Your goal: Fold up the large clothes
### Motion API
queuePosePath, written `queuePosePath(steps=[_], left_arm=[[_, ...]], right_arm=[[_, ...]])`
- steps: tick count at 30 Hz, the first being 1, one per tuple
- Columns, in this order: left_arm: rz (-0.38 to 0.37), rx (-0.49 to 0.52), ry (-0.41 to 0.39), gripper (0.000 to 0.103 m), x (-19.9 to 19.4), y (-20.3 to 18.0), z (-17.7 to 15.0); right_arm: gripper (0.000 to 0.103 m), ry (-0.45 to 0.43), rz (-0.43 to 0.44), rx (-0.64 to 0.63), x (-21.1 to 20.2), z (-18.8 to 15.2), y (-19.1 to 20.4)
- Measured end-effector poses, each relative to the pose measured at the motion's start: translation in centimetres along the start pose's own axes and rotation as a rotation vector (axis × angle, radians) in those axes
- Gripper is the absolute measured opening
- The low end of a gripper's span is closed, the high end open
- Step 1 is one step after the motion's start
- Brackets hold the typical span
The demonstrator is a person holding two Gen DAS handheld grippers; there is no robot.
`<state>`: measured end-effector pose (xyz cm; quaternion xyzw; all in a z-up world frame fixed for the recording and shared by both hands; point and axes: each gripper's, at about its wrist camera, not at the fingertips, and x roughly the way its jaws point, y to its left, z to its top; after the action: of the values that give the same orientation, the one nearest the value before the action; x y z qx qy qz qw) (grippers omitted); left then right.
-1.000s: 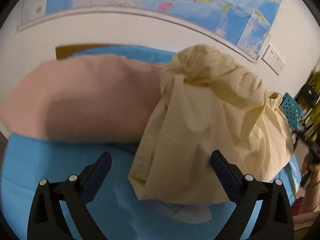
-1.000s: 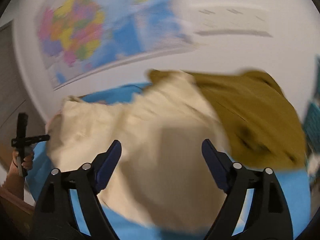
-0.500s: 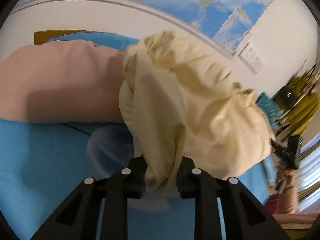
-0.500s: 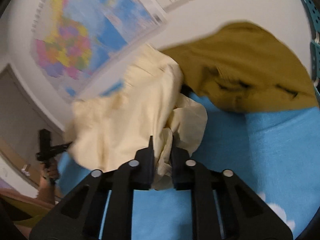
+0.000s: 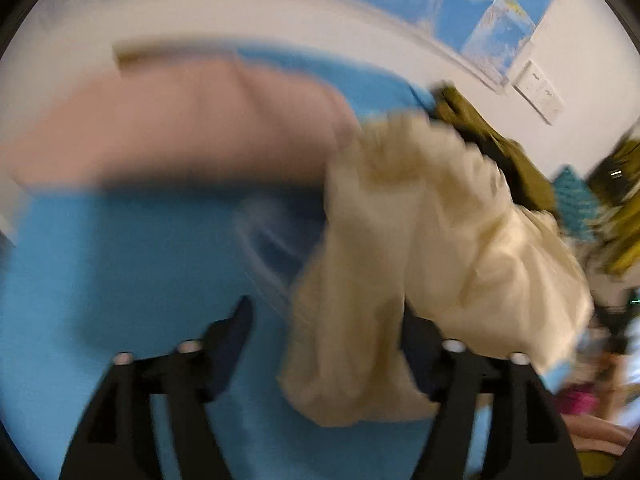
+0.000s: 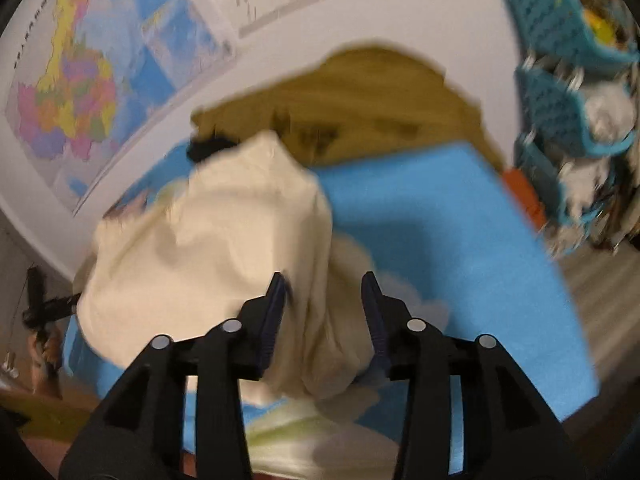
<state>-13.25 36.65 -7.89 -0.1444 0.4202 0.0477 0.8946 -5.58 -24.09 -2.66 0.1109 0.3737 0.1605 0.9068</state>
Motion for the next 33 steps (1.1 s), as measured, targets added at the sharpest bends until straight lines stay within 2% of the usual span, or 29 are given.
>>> queuePosePath(steps=[2, 3, 5, 8, 10, 12, 14, 15, 16, 18, 19, 21, 22, 25, 27, 28, 30, 33], left_arm=[[0.031, 0.066, -0.080, 0.076, -2.0, -1.4, 0.7], [0.003, 0.107, -0.111, 0.082, -2.8, -2.5, 1.2], [-0.063, 0.176, -0.127, 0.084, -3.2, -4.9, 1.9], [-0.112, 0.263, -0.077, 0.084, -1.0, -9.5, 2.7], [-0.132, 0.316, -0.038, 0.084, 1.3, -11.8, 3.2], [-0.113, 0.366, 0.023, 0.083, 4.3, -14.2, 3.4], [-0.046, 0.394, 0.074, 0.065, 7.0, -14.8, 3.4], [-0.014, 0.385, 0.112, 0.053, 8.7, -14.9, 3.6], [-0.017, 0.369, 0.136, 0.041, 10.0, -14.5, 4.0], [-0.044, 0.346, 0.149, 0.025, 11.0, -14.3, 4.6], [-0.058, 0.327, 0.152, 0.020, 11.3, -14.2, 5.2], [-0.081, 0.307, 0.145, 0.011, 11.1, -14.1, 6.1], [-0.093, 0.297, 0.128, 0.005, 10.9, -14.2, 6.7], [-0.113, 0.265, 0.059, 0.004, 9.8, -14.3, 8.1], [-0.111, 0.266, 0.050, 0.005, 10.1, -14.6, 8.2], [-0.077, 0.278, 0.071, 0.012, 11.2, -14.6, 8.0], [-0.061, 0.263, 0.120, 0.018, 13.2, -14.2, 7.8], [-0.095, 0.246, 0.096, 0.022, 12.7, -13.1, 7.7]], right_arm=[[0.068, -0.047, 0.026, -0.081, -0.7, 0.9, 2.3], [0.068, -0.060, 0.069, -0.126, -0.6, 1.5, 4.2], [0.068, -0.030, 0.125, -0.192, 1.0, 2.1, 7.1], [0.072, 0.037, 0.116, -0.299, 5.0, 2.6, 10.6], [0.084, 0.080, 0.092, -0.338, 7.7, 2.5, 11.9], [0.084, 0.119, 0.065, -0.382, 9.6, 1.9, 12.7], [0.081, 0.147, 0.026, -0.419, 11.5, 1.3, 13.4], [0.069, 0.156, 0.015, -0.418, 12.0, 1.1, 13.2], [0.061, 0.160, 0.011, -0.414, 12.3, 1.2, 13.0], [0.028, 0.149, 0.021, -0.398, 12.3, 1.5, 12.2], [0.019, 0.142, 0.043, -0.379, 12.1, 1.8, 11.8], [0.012, 0.096, 0.053, -0.354, 11.3, 2.7, 11.8], [0.010, 0.059, 0.051, -0.347, 10.5, 3.2, 11.7], [0.009, -0.077, 0.050, -0.310, 8.1, 4.5, 12.0], [0.010, -0.040, 0.002, -0.350, 10.1, 4.3, 12.4], [0.015, 0.000, -0.017, -0.352, 11.4, 4.2, 12.2], [0.024, 0.121, -0.018, -0.334, 14.5, 3.3, 11.5], [0.031, 0.114, -0.022, -0.335, 14.4, 3.1, 11.6]])
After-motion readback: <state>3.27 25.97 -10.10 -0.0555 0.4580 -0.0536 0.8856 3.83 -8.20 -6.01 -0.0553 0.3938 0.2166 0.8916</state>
